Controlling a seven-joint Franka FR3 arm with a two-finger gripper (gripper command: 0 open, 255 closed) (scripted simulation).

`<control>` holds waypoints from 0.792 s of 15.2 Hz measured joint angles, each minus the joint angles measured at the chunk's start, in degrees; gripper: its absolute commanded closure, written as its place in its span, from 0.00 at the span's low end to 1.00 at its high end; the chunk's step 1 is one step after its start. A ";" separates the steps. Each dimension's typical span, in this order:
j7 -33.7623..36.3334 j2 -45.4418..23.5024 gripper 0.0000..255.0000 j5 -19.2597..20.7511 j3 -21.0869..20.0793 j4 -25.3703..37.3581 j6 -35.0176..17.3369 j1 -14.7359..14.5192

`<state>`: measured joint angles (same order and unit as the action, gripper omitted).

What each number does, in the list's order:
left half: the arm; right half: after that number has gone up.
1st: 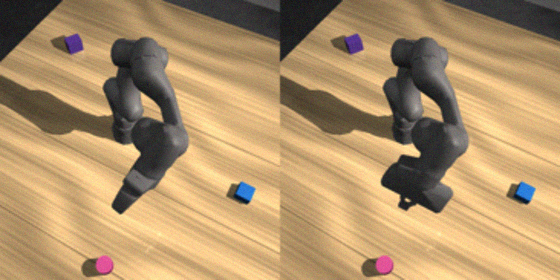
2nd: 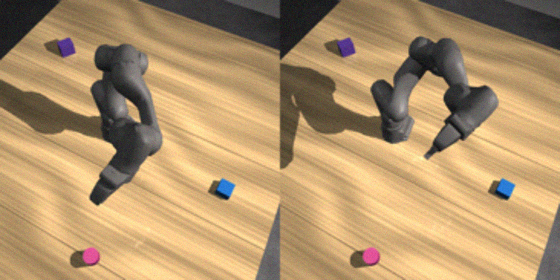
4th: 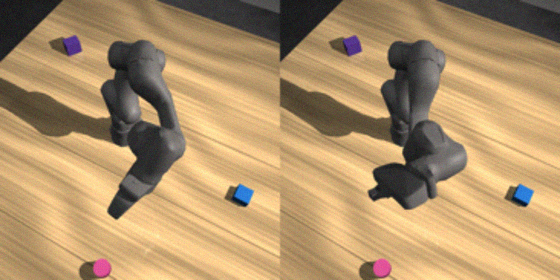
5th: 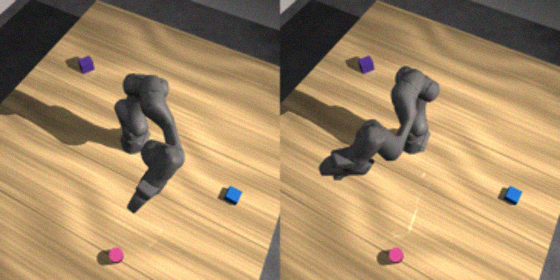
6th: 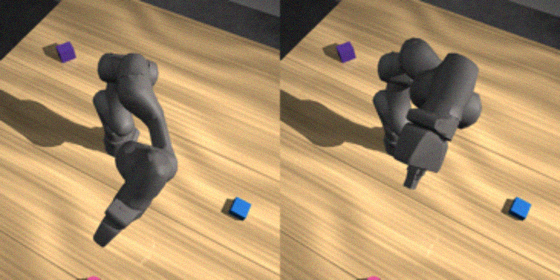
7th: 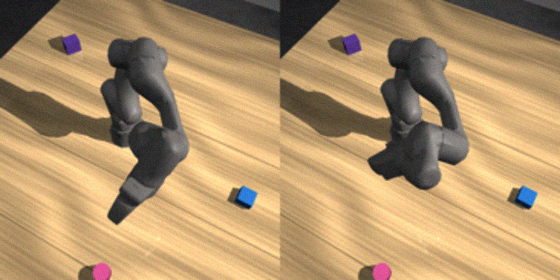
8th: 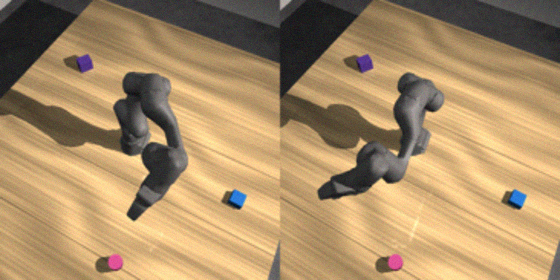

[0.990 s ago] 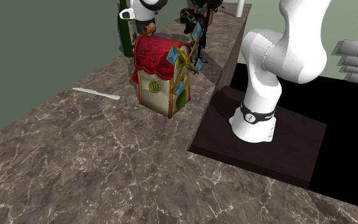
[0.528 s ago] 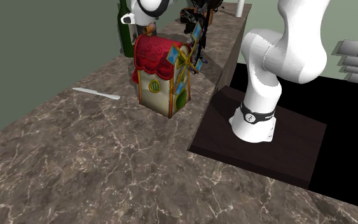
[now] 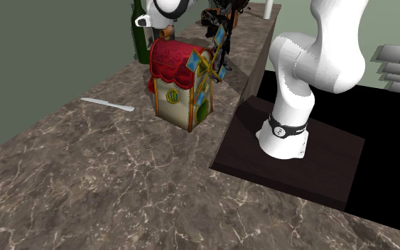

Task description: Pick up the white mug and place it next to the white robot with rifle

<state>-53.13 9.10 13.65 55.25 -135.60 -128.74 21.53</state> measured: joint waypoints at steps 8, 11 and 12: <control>2.75 5.38 0.00 3.21 -3.14 3.98 8.21 1.14; 2.83 5.54 0.00 3.30 -3.25 4.04 8.43 1.19; 2.84 5.56 0.00 3.32 -3.26 4.04 8.45 1.20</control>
